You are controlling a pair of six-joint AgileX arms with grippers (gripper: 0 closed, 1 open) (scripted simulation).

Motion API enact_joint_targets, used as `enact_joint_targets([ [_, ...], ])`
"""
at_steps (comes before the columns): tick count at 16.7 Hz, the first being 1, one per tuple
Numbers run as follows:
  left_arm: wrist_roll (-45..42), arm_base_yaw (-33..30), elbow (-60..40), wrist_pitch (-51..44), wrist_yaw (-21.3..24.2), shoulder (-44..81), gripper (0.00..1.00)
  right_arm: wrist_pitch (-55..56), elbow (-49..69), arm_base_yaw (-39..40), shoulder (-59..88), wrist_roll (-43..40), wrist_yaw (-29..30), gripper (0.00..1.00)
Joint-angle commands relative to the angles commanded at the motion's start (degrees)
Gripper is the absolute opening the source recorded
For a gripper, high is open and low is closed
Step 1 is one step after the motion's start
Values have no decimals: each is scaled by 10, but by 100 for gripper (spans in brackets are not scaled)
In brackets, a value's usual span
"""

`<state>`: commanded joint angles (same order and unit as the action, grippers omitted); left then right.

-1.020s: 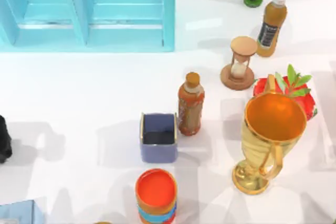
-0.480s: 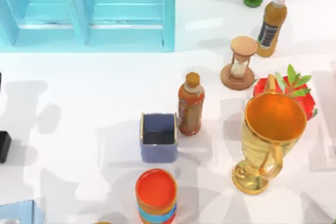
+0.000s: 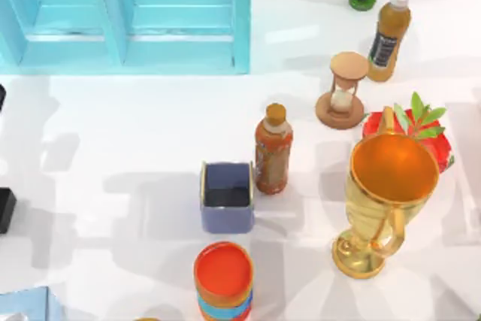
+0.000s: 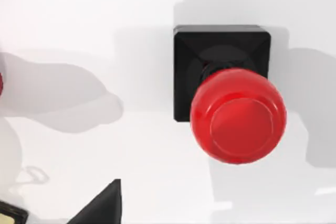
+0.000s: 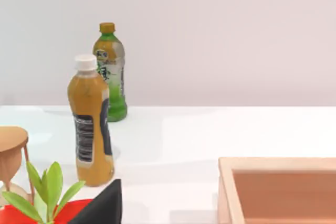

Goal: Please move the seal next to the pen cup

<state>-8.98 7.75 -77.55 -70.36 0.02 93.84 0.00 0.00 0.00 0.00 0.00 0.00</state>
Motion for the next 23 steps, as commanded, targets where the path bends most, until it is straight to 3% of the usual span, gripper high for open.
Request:
enact_joint_targets([
  [10,-2,1,-17,-17,0,34,100,0,0,0,0,0,0,100],
  [18,-6,5,126,178,0,81,100,0,0,0,0,0,0,100],
  [23,-6,5,144,198,0,87,100,0,0,0,0,0,0,100],
])
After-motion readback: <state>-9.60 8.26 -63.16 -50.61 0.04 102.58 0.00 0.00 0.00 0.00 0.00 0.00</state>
